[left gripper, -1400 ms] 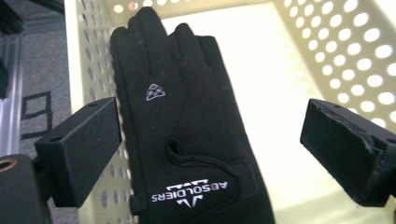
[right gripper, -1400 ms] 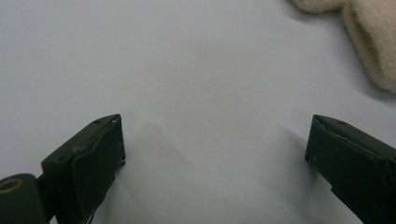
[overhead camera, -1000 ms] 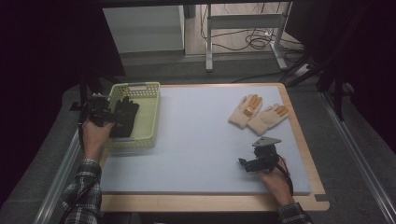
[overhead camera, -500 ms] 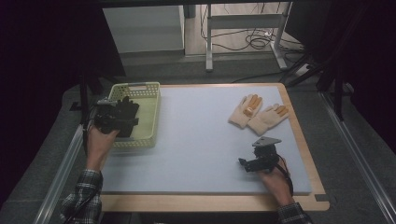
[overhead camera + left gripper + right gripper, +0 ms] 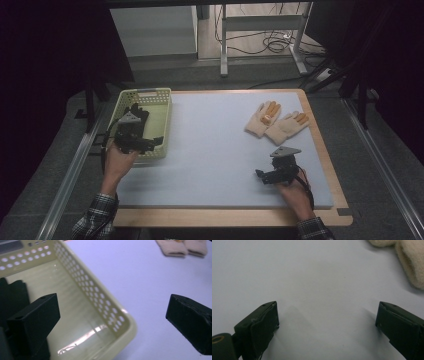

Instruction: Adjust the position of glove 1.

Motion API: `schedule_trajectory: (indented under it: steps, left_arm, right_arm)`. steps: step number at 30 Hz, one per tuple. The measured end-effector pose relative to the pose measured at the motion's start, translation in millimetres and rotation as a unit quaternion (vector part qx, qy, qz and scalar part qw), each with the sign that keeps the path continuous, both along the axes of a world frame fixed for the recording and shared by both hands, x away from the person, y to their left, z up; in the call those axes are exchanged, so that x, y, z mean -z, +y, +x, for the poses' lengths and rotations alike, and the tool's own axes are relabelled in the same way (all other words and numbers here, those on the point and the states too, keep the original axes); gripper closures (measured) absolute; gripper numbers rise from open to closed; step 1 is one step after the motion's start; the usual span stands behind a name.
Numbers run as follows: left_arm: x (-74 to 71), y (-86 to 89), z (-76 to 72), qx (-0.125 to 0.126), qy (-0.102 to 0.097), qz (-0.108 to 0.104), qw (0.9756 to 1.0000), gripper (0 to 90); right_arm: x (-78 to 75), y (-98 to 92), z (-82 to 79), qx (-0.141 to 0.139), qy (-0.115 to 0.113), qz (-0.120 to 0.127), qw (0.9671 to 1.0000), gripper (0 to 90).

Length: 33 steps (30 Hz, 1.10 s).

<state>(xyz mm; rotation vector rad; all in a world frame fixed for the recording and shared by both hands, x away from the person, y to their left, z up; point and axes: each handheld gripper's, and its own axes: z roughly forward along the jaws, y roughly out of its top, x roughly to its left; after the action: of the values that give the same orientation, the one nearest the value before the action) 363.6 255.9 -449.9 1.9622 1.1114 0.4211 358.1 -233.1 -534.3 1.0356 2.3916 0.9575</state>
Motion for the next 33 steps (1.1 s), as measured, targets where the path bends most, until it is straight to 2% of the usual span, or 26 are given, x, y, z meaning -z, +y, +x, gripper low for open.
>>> schedule_trajectory:
  steps: [11, 19, 22, 29, 33]
  left_arm:
    - [7.1, -32.7, -11.8, 0.038, -0.009, -0.008, 0.9992, 0.0]
    - [11.7, -63.0, -25.5, 0.077, -0.025, -0.018, 0.9965, 0.0]
    - [16.9, -76.7, -31.4, 0.094, -0.028, -0.015, 0.9950, 0.0]
    - [32.6, -97.6, -41.5, 0.112, -0.028, -0.007, 0.9932, 0.0]
    - [48.3, -106.2, -48.0, 0.116, -0.025, 0.012, 0.9929, 0.0]
  right_arm:
    - [0.0, 0.0, 0.0, 0.000, 0.000, 0.001, 1.0000, 4.4]
    - [0.0, 0.0, -0.1, 0.000, 0.000, 0.000, 1.0000, 4.4]
    - [0.0, 0.0, -0.1, 0.000, 0.000, 0.000, 1.0000, 4.4]
    - [0.0, 0.0, 0.0, -0.001, 0.000, 0.000, 1.0000, 4.3]
    - [0.0, 0.0, 0.1, 0.000, 0.001, 0.000, 1.0000, 4.2]
